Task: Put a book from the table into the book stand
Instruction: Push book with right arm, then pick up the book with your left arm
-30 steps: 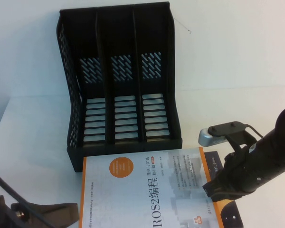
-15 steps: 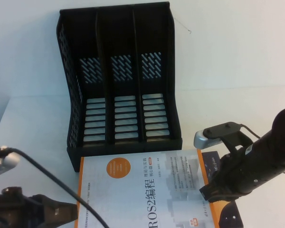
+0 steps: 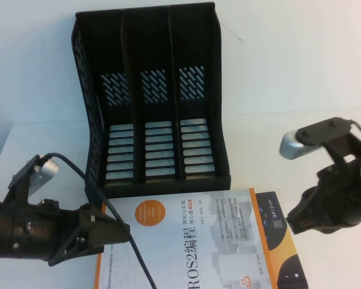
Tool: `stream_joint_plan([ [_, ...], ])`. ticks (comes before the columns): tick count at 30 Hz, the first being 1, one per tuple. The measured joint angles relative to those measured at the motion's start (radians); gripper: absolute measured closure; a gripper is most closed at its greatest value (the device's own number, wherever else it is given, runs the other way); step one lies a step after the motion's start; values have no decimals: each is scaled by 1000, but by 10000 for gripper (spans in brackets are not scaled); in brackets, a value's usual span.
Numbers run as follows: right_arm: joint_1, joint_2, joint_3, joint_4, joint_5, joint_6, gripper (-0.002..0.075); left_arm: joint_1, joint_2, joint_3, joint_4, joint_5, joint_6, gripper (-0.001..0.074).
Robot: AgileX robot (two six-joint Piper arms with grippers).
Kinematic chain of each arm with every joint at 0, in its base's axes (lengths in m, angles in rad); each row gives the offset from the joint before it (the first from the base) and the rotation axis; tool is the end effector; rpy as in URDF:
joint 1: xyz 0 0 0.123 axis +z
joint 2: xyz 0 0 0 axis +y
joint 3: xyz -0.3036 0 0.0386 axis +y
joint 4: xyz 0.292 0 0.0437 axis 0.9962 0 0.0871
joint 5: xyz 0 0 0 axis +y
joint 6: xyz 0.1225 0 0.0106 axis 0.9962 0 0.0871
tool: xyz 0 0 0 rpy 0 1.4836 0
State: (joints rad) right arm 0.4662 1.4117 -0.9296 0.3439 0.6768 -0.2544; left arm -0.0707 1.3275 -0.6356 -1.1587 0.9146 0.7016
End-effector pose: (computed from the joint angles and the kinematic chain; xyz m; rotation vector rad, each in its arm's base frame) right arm 0.2826 0.1713 0.2284 -0.6623 2.5611 0.4456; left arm 0.2495 -0.1072 0.1996 0.0460 2.5646 -1.1836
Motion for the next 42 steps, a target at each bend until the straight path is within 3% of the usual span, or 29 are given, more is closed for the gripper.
stream_joint_plan([
  [3, -25, -46, 0, -37, 36, 34, 727, 0, 12, -11, 15, -28, 10, 150],
  [6, -49, -87, 0, -65, 63, 48, 726, 18, 12, -17, 73, -47, 10, 143],
  [15, -84, -114, 4, -134, 114, 81, 727, 244, 48, -22, 70, 12, 48, 316],
  [21, -84, -118, 11, -137, 80, 85, 727, 264, 179, -26, 19, 55, 96, 413],
  [29, -84, -118, 11, -137, 39, 87, 727, 264, 348, -26, -143, 204, 278, 426],
  [32, -84, -118, 11, -137, 32, 87, 727, 264, 375, -27, -156, 200, 293, 383],
  [38, -84, -118, 13, -128, 28, 87, 727, 264, 387, -27, -165, 158, 300, 178],
  [42, -84, -118, 15, -126, 28, 87, 726, 264, 390, -27, -163, 140, 300, 144],
])
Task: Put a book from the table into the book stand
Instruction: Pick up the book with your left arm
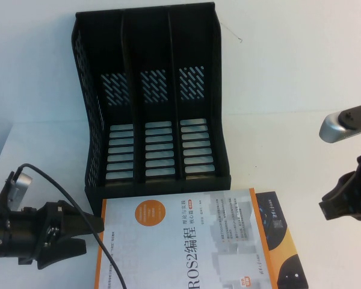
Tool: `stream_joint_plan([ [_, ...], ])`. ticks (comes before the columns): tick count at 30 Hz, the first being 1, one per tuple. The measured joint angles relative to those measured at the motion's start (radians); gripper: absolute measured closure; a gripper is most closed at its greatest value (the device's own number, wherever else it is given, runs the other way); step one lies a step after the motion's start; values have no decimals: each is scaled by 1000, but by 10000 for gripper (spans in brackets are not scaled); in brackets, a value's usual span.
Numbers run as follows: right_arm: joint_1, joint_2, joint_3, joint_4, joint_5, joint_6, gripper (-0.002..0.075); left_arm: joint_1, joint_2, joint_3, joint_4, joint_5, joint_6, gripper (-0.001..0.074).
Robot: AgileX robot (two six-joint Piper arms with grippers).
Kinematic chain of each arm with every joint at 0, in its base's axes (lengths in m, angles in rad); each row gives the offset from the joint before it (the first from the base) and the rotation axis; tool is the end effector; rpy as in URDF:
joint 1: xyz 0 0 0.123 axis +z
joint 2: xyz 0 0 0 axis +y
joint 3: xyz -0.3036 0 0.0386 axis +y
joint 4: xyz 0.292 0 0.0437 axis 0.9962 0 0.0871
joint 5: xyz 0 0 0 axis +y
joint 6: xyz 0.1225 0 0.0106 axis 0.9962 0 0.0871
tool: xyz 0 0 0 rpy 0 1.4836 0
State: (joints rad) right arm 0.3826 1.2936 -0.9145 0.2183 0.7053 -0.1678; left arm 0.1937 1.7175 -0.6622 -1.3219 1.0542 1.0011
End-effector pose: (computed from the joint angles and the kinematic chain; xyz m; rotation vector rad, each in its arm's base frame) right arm 0.2799 0.1313 0.2566 -0.5438 2.5166 0.3256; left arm 0.2920 -0.0484 0.1203 -0.2336 2.5610 -1.3926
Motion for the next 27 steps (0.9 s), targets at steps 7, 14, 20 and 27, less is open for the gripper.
stream_joint_plan([
  [7, 0, 0, 0, 6, -10, 1, 727, -58, 50, -2, -1, -20, 0, 137],
  [14, 0, 0, 0, 8, -20, 1, 727, -131, 114, -2, -78, -51, 35, 137],
  [20, 0, 0, 0, 8, -24, 1, 727, -131, 129, -2, -95, -35, 45, 210],
  [27, 0, 0, 0, 8, -28, 2, 727, -131, 149, -4, -90, -35, 42, 395],
])
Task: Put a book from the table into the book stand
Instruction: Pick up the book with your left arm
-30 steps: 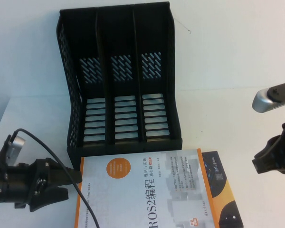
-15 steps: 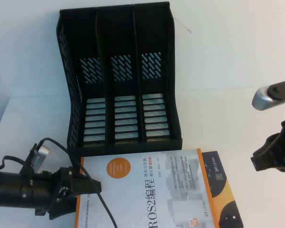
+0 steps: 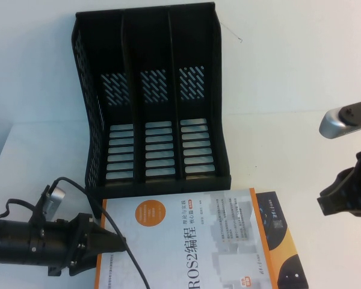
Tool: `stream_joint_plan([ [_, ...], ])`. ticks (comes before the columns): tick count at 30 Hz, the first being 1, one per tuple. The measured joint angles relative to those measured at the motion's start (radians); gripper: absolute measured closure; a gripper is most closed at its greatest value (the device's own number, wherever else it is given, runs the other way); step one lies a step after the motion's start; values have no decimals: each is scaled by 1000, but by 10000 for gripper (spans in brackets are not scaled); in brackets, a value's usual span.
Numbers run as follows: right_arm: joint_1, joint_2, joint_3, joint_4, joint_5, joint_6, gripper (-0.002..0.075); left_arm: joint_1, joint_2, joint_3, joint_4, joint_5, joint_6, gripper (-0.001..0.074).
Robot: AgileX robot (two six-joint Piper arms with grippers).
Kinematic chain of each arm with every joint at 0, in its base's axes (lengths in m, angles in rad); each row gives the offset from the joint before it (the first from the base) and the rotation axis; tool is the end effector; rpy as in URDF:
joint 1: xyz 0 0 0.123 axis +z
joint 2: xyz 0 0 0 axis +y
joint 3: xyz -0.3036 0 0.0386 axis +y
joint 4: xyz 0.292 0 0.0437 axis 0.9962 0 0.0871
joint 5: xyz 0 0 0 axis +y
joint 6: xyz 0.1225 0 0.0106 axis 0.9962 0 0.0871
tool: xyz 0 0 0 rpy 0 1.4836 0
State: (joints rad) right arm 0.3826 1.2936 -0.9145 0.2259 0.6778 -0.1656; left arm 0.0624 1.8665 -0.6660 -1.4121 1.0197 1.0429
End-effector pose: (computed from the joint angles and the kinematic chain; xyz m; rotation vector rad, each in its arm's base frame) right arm 0.2825 0.1323 0.2585 -0.5258 2.4925 0.3342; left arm 0.2912 -0.0855 0.0808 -0.2407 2.6526 -1.4701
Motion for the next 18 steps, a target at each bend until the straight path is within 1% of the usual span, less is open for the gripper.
stream_joint_plan([
  [2, 0, 0, 0, 0, -2, 0, 727, 0, 6, -3, 3, -2, 0, 461],
  [6, 0, 0, 0, 0, -2, 0, 727, 0, 6, -5, -4, 32, -2, 619],
  [13, 0, 0, 0, 0, -8, 0, 727, 0, 1, -7, -12, 67, -2, 623],
  [18, 0, 0, 0, 0, -8, 0, 727, 0, -78, -7, 20, 71, -3, 624],
])
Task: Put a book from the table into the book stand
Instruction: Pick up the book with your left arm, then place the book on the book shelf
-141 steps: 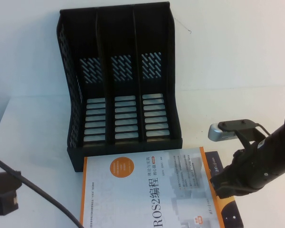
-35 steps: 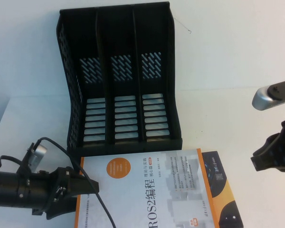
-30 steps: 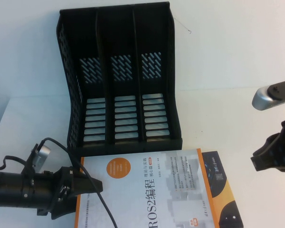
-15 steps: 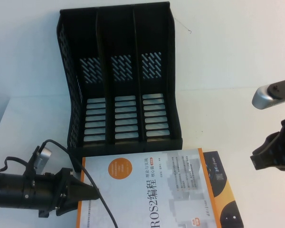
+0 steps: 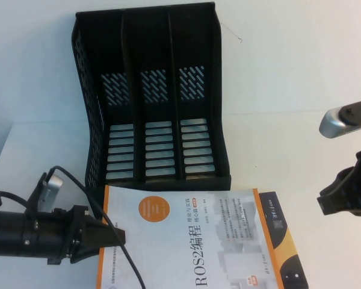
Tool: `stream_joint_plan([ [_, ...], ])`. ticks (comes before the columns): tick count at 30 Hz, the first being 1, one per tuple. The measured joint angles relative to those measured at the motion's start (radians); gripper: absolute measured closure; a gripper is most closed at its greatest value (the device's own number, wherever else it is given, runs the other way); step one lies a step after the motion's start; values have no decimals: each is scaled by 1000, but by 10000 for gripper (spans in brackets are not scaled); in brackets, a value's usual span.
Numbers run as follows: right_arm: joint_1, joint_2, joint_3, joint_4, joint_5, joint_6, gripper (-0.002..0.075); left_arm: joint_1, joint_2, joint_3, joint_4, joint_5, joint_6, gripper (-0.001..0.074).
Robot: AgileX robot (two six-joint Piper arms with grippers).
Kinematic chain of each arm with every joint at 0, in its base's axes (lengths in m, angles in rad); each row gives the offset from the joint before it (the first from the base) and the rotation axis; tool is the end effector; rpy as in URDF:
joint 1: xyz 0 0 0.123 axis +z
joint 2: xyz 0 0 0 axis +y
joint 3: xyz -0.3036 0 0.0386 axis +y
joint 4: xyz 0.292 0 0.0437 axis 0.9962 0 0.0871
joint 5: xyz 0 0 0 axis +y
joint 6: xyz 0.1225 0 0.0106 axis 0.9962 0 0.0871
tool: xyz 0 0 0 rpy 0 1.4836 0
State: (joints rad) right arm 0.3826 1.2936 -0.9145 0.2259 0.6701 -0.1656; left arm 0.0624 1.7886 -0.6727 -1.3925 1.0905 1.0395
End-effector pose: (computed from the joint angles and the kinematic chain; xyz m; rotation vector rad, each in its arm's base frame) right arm 0.2833 0.1325 0.2590 -0.5230 2.4853 0.3340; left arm 0.2897 -0.0895 0.1094 -0.1242 2.5864 -1.5274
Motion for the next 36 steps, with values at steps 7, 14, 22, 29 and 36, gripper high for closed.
stream_joint_plan([
  [7, 0, 0, 0, 0, 0, 0, 727, 0, -211, 0, 116, 2, -74, 626],
  [14, 0, 0, 2, 0, 0, 2, 727, 0, -437, -11, 208, 46, -174, 627],
  [22, 0, 0, 2, 0, 0, 18, 727, 0, -621, -259, 434, 106, -437, 628],
  [29, 0, 0, 2, 0, 0, 20, 727, 0, -638, -540, 615, 144, -627, 628],
  [36, 0, 0, 33, 0, -29, 21, 727, 0, -638, -706, 631, 126, -720, 628],
])
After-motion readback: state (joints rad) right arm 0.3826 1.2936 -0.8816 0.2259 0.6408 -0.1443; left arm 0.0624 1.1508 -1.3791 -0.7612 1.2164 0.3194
